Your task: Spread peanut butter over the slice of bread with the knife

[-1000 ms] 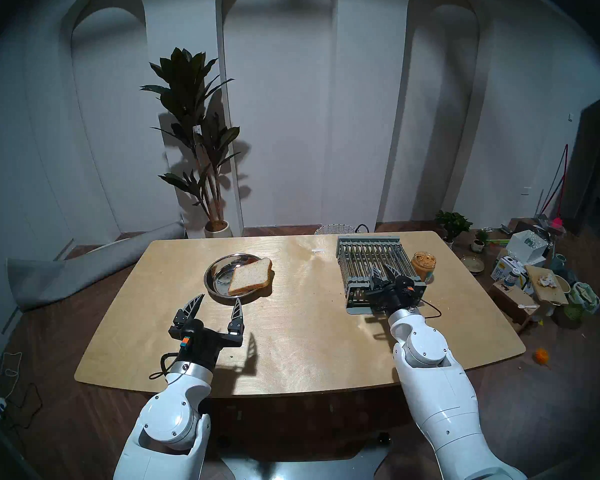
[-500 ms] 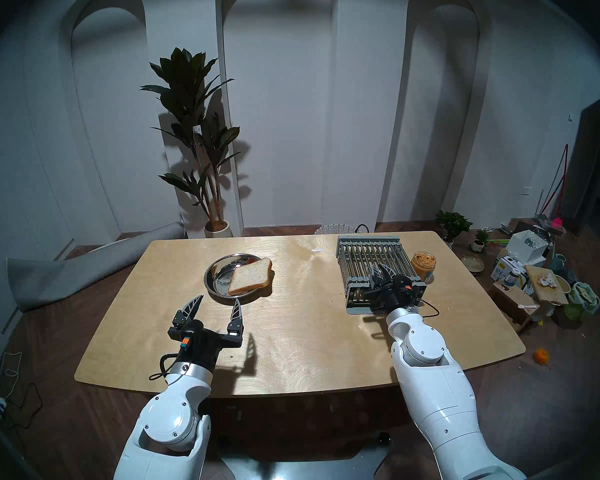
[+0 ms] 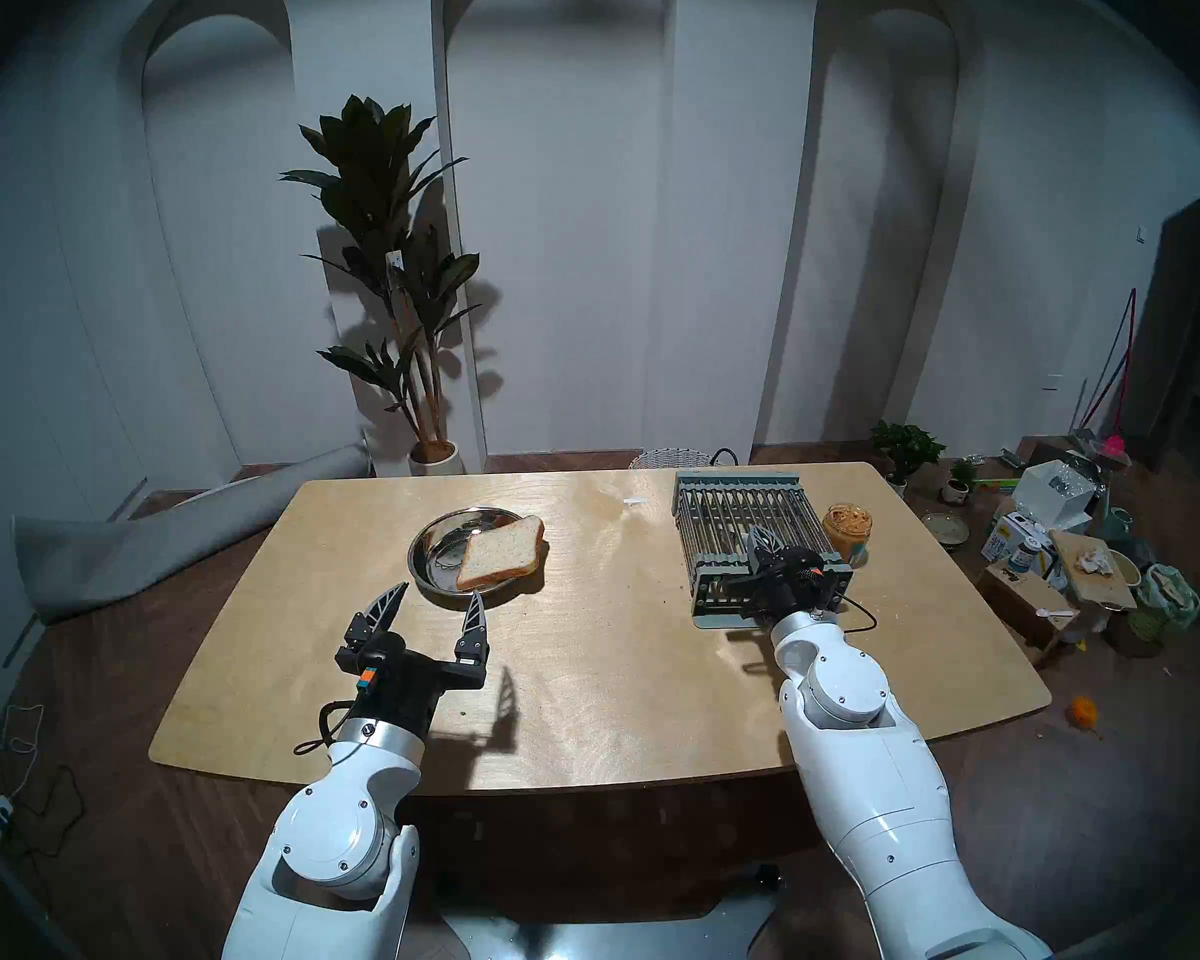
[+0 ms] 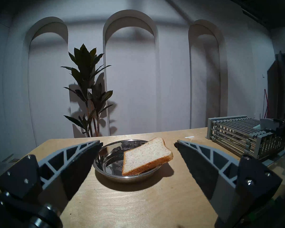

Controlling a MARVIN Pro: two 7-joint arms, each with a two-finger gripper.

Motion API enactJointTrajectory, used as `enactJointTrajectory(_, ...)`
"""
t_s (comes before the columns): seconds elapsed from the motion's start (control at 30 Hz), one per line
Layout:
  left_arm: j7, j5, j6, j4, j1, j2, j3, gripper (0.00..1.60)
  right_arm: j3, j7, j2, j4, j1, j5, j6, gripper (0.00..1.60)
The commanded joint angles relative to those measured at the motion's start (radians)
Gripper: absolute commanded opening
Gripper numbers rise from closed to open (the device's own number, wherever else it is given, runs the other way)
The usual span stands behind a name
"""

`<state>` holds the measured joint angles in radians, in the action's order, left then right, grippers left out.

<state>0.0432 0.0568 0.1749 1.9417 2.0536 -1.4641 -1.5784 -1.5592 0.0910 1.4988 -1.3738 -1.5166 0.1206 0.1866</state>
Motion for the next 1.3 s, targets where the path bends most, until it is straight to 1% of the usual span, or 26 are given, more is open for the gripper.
enactJointTrajectory(0.0,-0.006,-0.007,0.0,0.032,-0.002,-0.001,-0.004,1.6,-0.004,0.004,0.013,-0.063,-0.003,0.024,-0.007,0.0)
enactJointTrajectory(0.03,-0.006,-0.006,0.001,0.033,-0.002,-0.001,-0.005,1.6,-0.003,0.005,0.014,-0.073,-0.003,0.027,0.002,0.0)
enactJointTrajectory(0.33,-0.003,-0.004,0.003,0.036,-0.003,-0.001,-0.006,1.6,-0.014,-0.016,0.045,-0.165,0.008,0.073,-0.015,0.0)
enactJointTrajectory(0.43,-0.003,-0.004,0.003,0.037,-0.002,-0.001,-0.006,1.6,-0.016,-0.034,0.055,-0.218,0.003,0.082,-0.058,0.0)
enactJointTrajectory(0.47,-0.002,-0.003,0.003,0.038,-0.001,-0.001,-0.006,1.6,-0.015,-0.037,0.056,-0.227,0.006,0.082,-0.064,0.0)
enactJointTrajectory(0.53,-0.002,-0.003,0.003,0.038,-0.001,-0.002,-0.006,1.6,-0.013,-0.042,0.058,-0.216,0.018,0.079,-0.053,0.0)
enactJointTrajectory(0.57,-0.002,-0.002,0.003,0.039,0.0,-0.002,-0.006,1.6,-0.013,-0.057,0.06,-0.251,0.007,0.075,-0.081,0.0)
enactJointTrajectory(0.63,-0.002,-0.002,0.004,0.04,0.001,-0.002,-0.006,1.6,-0.014,-0.069,0.063,-0.263,0.013,0.073,-0.096,0.0)
enactJointTrajectory(0.7,-0.002,-0.001,0.005,0.041,0.003,-0.003,-0.005,1.6,-0.013,-0.094,0.067,-0.305,0.013,0.067,-0.13,0.0)
enactJointTrajectory(0.73,-0.002,-0.001,0.005,0.041,0.004,-0.003,-0.005,1.6,-0.012,-0.088,0.066,-0.301,0.026,0.071,-0.115,0.0)
enactJointTrajectory(0.77,-0.003,-0.001,0.004,0.041,0.004,-0.003,-0.005,1.6,-0.012,-0.101,0.069,-0.327,0.021,0.067,-0.128,0.0)
enactJointTrajectory(0.8,-0.002,-0.001,0.004,0.04,0.004,-0.003,-0.004,1.6,-0.015,-0.099,0.075,-0.331,0.032,0.079,-0.121,0.0)
enactJointTrajectory(0.87,-0.002,-0.001,0.005,0.04,0.004,-0.003,-0.004,1.6,-0.013,-0.106,0.074,-0.347,0.035,0.074,-0.129,0.0)
enactJointTrajectory(0.9,-0.001,0.0,0.005,0.038,0.003,-0.002,-0.003,1.6,-0.01,-0.11,0.078,-0.375,0.046,0.077,-0.133,0.0)
enactJointTrajectory(0.93,0.001,0.0,0.004,0.038,0.001,-0.001,-0.002,1.6,-0.011,-0.115,0.083,-0.368,0.065,0.083,-0.136,0.0)
enactJointTrajectory(0.97,0.002,0.001,0.004,0.038,0.0,-0.001,-0.001,1.6,-0.012,-0.121,0.085,-0.406,0.057,0.089,-0.16,0.0)
enactJointTrajectory(1.0,0.004,0.001,0.004,0.036,-0.002,-0.001,0.001,1.6,-0.014,-0.122,0.082,-0.39,0.077,0.086,-0.154,0.0)
enactJointTrajectory(1.07,0.007,0.001,0.003,0.035,-0.005,0.0,0.004,1.6,-0.017,-0.136,0.065,-0.424,0.074,0.069,-0.194,0.0)
enactJointTrajectory(1.1,0.007,0.001,0.003,0.035,-0.005,0.0,0.004,1.6,-0.017,-0.136,0.065,-0.424,0.074,0.069,-0.194,0.0)
enactJointTrajectory(1.13,0.008,0.003,0.003,0.034,-0.007,0.0,0.005,1.6,-0.02,-0.14,0.062,-0.428,0.077,0.071,-0.209,0.0)
enactJointTrajectory(1.17,0.013,0.004,0.0,0.032,-0.011,0.002,0.007,1.6,-0.022,-0.158,0.04,-0.457,0.067,0.048,-0.277,0.0)
enactJointTrajectory(1.2,0.016,0.005,0.0,0.03,-0.014,0.004,0.009,1.6,-0.021,-0.163,0.025,-0.466,0.06,0.036,-0.286,0.0)
enactJointTrajectory(1.23,0.02,0.007,-0.001,0.029,-0.016,0.005,0.01,1.6,-0.023,-0.171,0.019,-0.49,0.048,0.035,-0.315,0.0)
enactJointTrajectory(1.27,0.024,0.008,-0.002,0.028,-0.018,0.008,0.012,1.6,-0.025,-0.17,0.001,-0.491,0.047,0.022,-0.324,0.0)
